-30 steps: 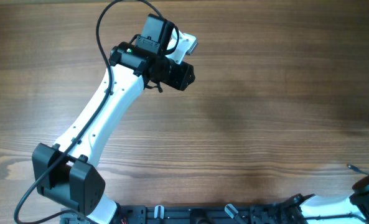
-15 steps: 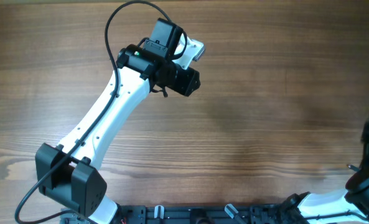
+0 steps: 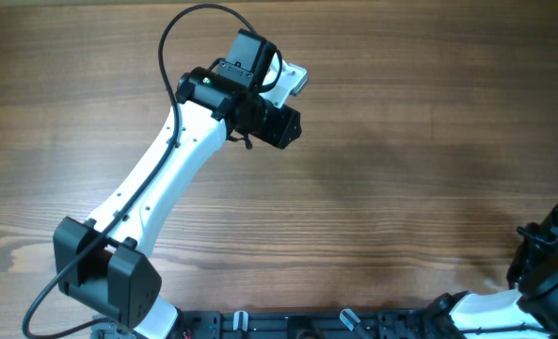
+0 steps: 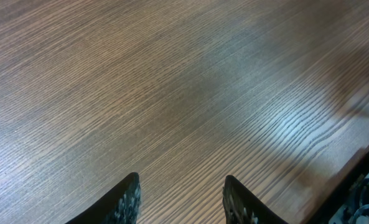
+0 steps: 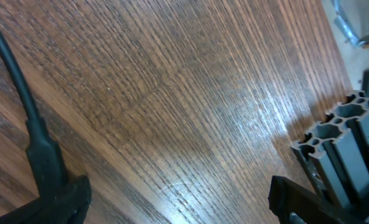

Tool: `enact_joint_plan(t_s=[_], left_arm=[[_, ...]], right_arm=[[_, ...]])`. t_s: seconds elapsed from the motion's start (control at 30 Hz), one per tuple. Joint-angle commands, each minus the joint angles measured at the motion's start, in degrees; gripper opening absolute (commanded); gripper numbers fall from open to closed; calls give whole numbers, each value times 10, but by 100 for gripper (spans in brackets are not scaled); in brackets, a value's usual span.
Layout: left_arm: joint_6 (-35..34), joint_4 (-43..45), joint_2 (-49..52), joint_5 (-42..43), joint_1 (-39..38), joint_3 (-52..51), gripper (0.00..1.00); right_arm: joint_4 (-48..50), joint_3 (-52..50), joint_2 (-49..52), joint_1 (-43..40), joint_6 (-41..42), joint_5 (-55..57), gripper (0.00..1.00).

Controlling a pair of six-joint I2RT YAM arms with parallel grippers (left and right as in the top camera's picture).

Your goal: Untangle cables

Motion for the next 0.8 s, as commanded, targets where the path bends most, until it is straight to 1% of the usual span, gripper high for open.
enact_joint_plan(t_s=[0.0, 0.13, 0.2, 0.27, 0.3, 0.43, 0.57, 0.6, 0.67, 0.77], left_arm=[[11, 4, 3, 9, -1, 0, 45], [11, 5, 3, 9, -1, 0, 45], [11, 5, 3, 9, -1, 0, 45], [11, 5, 3, 9, -1, 0, 43], [11, 5, 3, 9, -1, 0, 43], [11, 5, 3, 9, -1, 0, 43], [14, 5, 3, 9, -1, 0, 43], [14, 5, 3, 9, -1, 0, 43], [14, 5, 3, 9, -1, 0, 43], [15, 5, 3, -2, -1, 0, 43]], right_arm=[[45, -27, 26, -1, 14, 6, 94], [92, -35, 26, -1, 11, 8, 94], [141, -43, 26, -1, -21, 10, 94], [188, -50, 27, -1, -61, 10, 91], [207, -54, 27, -1, -67, 9, 91], [282, -62, 27, -2, -56, -28, 91], [408, -62, 27, -2, -61, -86, 91], [446, -62, 27, -2, -69, -99, 91], [515, -62, 27, -2, -115, -109, 91], [584, -62, 29, -2, -128, -111, 90]])
